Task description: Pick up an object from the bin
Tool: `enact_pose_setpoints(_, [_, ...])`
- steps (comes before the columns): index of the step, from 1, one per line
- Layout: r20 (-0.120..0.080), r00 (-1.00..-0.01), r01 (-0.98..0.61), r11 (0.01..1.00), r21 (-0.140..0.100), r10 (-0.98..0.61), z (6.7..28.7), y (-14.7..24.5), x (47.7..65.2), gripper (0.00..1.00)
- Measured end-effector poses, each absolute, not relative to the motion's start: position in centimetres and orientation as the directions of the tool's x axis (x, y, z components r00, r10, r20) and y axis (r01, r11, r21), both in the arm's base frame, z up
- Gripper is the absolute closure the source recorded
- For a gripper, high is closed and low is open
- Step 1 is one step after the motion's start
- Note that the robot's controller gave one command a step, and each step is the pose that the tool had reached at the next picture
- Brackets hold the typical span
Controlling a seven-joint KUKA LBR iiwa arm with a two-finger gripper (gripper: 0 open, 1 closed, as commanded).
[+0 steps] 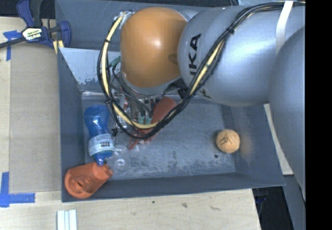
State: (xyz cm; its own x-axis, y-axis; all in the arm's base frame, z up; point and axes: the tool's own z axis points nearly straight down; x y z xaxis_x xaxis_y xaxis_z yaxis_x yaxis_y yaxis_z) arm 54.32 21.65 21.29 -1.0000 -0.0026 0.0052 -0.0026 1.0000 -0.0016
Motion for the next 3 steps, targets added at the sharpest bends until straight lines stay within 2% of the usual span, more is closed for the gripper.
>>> enact_pose_setpoints(1, [-0.003, -1.0, 0.001, 1.0, 0.001, 0.001, 21.8, 21.6, 54.5, 0.0])
enact_pose_setpoints(2, [-0.003, -0.924, -0.382, 0.924, 0.001, -0.382, 12.4, 23.2, 51.5, 0.0])
enact_pose_setpoints(3, [-0.005, -0.826, -0.564, 0.826, 0.0, -0.564, 14.1, 23.5, 49.8, 0.0])
